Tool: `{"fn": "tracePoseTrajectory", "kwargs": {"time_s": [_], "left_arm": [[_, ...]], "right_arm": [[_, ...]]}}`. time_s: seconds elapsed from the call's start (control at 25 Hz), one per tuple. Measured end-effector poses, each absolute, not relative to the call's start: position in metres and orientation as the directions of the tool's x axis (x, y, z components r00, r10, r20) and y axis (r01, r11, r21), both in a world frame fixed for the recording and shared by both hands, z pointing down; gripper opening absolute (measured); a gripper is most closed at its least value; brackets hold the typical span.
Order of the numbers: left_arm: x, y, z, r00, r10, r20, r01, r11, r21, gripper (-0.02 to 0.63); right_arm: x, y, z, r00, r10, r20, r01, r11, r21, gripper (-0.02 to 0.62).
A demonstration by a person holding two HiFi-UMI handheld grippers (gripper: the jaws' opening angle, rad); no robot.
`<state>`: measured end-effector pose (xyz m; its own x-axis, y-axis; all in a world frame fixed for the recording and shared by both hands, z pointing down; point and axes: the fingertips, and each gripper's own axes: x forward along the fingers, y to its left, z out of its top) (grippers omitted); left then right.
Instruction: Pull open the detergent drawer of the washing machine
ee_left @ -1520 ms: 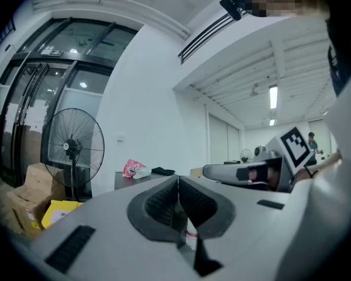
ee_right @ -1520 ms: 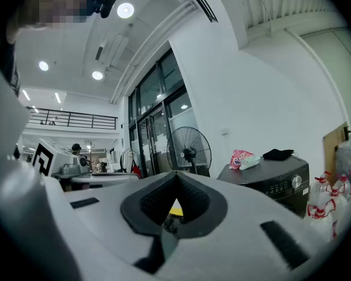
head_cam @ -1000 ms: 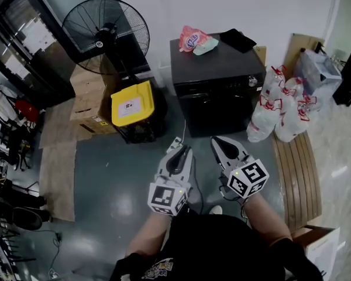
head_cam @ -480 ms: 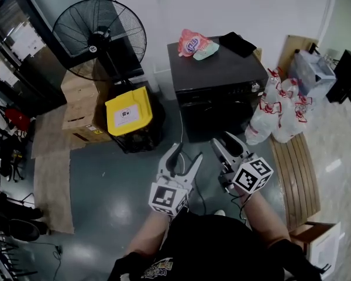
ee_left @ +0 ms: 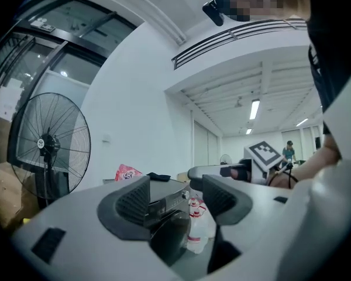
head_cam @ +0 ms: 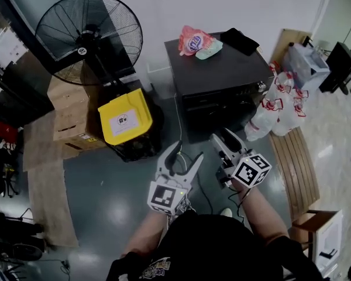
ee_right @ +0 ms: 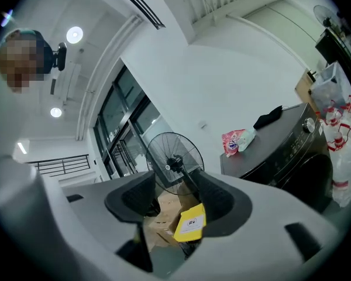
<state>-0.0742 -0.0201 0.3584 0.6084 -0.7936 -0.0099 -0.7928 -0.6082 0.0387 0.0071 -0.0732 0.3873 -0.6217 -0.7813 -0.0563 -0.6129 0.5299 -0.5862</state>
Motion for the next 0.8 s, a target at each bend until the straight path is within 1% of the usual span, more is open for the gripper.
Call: {"fn": "tracePoseTrajectory", "kwargs": {"time_s": [0.2, 0.36, 0.52, 0.64, 0.8], "left_arm": [[-0.105, -0.037, 0.378, 0.657, -0.754, -0.012, -0.753, -0.657, 0.031, 0.256], [-0.122, -0.045, 0.378, 0.684, -0.729, 0.027, -0.729, -0.682, 0.048, 0.258], [-0.133, -0.051, 0.384, 0.686, -0.728, -0.011, -0.727, -0.686, 0.028, 0.258], [-0.134, -0.05, 0.378, 0.698, -0.717, 0.008, -0.716, -0.697, 0.031, 0.258], [-0.139, -0.056, 0.379, 0.697, -0.716, 0.026, -0.717, -0.697, 0.035, 0.258]], "right_arm": [[-0.026, -0.096, 0.398, -0.587, -0.809, -0.044, -0.616, 0.481, -0.625, 0.259], [-0.044, -0.112, 0.406, -0.568, -0.822, -0.044, -0.589, 0.443, -0.676, 0.288], [-0.054, -0.121, 0.417, -0.566, -0.824, -0.036, -0.569, 0.421, -0.706, 0.301], [-0.055, -0.13, 0.425, -0.564, -0.825, -0.028, -0.543, 0.397, -0.74, 0.313], [-0.061, -0.149, 0.427, -0.581, -0.811, -0.069, -0.488, 0.415, -0.768, 0.339]]}}
